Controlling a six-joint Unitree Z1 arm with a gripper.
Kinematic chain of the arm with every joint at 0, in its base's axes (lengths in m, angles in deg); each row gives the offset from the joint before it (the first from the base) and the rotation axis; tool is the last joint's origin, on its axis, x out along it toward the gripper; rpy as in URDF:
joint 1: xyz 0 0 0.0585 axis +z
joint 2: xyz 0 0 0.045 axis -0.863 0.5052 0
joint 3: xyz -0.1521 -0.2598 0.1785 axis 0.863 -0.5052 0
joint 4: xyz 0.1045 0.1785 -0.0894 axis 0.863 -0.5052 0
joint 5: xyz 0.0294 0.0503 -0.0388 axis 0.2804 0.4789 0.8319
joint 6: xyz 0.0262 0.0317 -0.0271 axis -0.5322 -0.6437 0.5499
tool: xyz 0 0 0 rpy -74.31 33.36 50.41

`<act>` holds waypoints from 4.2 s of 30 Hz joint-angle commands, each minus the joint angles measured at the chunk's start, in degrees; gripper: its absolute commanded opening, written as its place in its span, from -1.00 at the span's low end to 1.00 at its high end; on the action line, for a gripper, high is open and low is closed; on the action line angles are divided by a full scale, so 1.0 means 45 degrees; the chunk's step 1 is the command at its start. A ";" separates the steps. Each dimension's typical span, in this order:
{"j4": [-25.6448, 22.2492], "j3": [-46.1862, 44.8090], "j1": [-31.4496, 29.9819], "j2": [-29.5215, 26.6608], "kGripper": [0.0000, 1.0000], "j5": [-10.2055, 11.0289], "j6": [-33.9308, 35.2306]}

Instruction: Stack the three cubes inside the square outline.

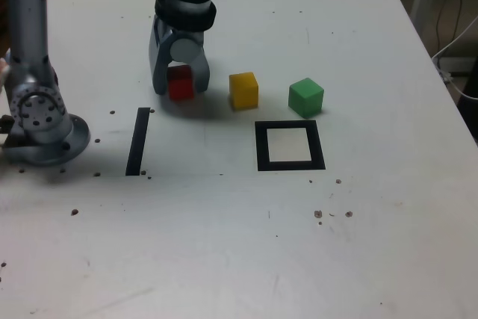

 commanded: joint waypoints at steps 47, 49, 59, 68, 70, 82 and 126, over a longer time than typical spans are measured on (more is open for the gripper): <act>-0.3413 0.5997 -0.6779 0.1944 -0.56 -0.1115 0.3547; -0.3410 0.6181 -0.6847 0.2148 -0.56 -0.1138 0.3548; -0.3405 0.6860 -0.7007 0.2921 -0.56 -0.1163 0.3548; -0.3371 0.7259 -0.7007 0.3549 -0.56 -0.1221 0.3495; -0.3369 0.7365 -0.7007 0.3703 -0.56 -0.1264 0.3472; -0.3351 0.7719 -0.7006 0.4152 -0.55 -0.1325 0.3367; -0.3594 0.5551 -0.6213 0.1041 0.99 -0.0116 0.3506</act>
